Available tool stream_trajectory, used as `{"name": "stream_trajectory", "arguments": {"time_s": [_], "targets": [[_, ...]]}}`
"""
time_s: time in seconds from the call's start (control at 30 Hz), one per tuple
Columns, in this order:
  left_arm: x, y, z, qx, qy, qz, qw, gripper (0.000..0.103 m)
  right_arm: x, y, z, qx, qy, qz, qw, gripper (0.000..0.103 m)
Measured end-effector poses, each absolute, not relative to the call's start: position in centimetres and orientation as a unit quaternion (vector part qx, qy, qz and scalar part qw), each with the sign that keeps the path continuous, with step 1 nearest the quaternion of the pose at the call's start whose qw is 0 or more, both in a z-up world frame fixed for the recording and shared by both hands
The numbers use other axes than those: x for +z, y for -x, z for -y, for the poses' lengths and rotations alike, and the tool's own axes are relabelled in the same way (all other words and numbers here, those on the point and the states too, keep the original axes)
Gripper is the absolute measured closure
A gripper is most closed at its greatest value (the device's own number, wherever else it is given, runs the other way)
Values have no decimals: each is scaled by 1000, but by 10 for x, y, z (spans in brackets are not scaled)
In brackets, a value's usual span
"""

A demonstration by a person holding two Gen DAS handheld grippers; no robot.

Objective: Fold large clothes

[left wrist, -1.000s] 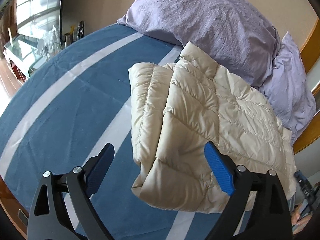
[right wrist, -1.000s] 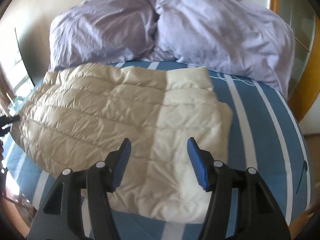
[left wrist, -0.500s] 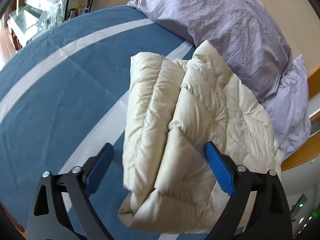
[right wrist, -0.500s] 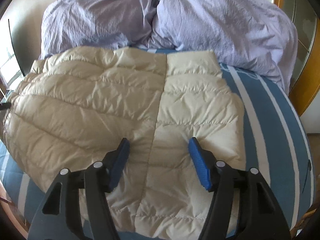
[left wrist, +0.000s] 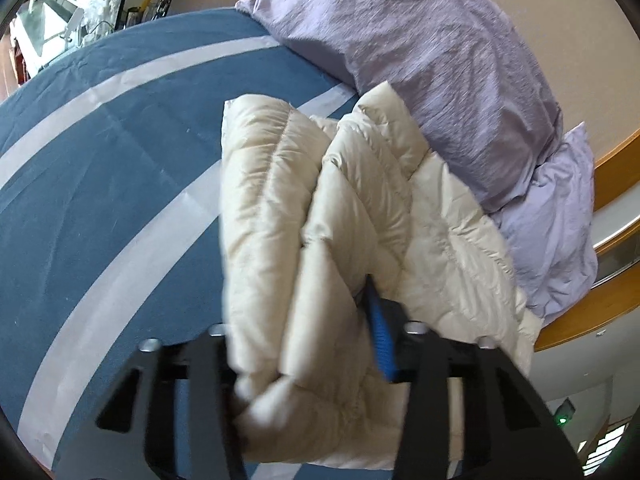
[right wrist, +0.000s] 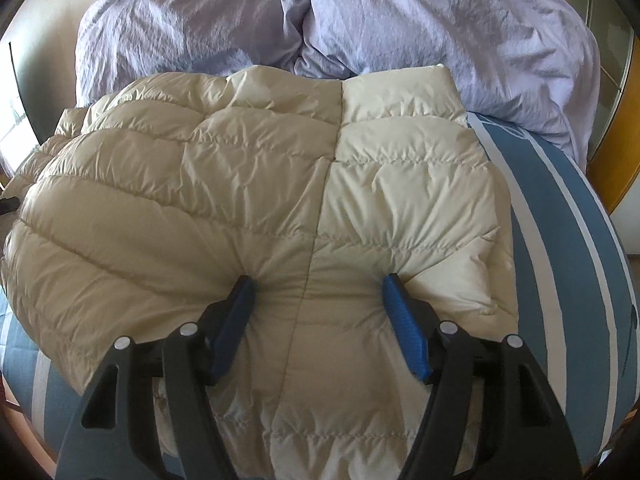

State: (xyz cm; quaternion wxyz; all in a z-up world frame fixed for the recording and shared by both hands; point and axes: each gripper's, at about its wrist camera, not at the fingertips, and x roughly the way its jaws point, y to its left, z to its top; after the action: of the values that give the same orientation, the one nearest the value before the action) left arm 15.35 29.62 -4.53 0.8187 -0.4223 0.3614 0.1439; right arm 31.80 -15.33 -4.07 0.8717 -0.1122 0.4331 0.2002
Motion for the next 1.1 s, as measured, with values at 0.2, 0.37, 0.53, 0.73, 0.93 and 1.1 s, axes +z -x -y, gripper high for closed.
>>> {"name": "stream_trajectory", "arguments": {"time_s": [0.2,0.37,0.53,0.73,0.93,1.1], "targets": [[-13,-152,-292,102,438,-310,837,83,-41,-318,153,201,113,-433,872,36],[27,-158,-275,61,435,-276,855,83,-42,-318,152,202,114,-433,871,35],[65,-174,-241,17,411,-263,872,83,-42,-317,151,202,113,-433,871,35],[94,-194,-189,-48,390,-260,882,83,-43,-317,151,206,110,-432,871,35],[105,-217,-122,-116,363,-278,882,83,-43,-316,154,213,106,-430,871,35],[96,-242,-69,-152,346,-311,872,83,-43,-316,159,223,92,-431,870,35]]}}
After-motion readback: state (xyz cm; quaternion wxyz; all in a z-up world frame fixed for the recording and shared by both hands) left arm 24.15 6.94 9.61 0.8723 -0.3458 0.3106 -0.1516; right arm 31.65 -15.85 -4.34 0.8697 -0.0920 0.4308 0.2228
